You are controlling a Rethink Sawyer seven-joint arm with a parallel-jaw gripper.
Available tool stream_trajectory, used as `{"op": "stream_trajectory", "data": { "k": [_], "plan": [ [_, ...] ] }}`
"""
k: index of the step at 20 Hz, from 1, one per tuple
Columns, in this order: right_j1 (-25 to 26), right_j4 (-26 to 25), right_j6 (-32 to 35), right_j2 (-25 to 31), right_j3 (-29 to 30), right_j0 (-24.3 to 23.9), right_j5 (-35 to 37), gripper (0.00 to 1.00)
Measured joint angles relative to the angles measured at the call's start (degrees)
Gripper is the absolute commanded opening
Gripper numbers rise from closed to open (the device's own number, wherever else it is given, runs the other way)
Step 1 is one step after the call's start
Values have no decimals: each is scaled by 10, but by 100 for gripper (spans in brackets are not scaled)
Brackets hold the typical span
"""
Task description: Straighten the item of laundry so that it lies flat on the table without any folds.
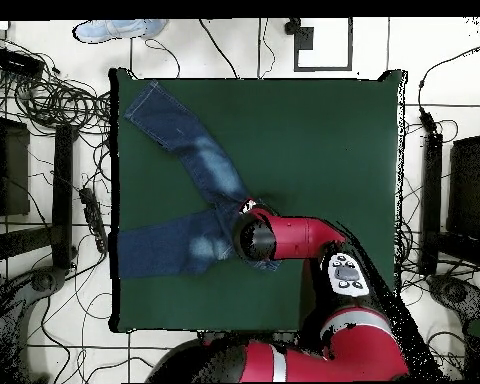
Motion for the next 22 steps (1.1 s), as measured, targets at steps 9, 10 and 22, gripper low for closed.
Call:
{"op": "stream_trajectory", "data": {
  "k": [9,10,22],
  "plan": [
    [5,0,0,-1,-17,0,5,0],
    [5,0,0,-1,-17,0,5,0],
    [7,0,0,-21,-21,22,0,0]
  ]
}}
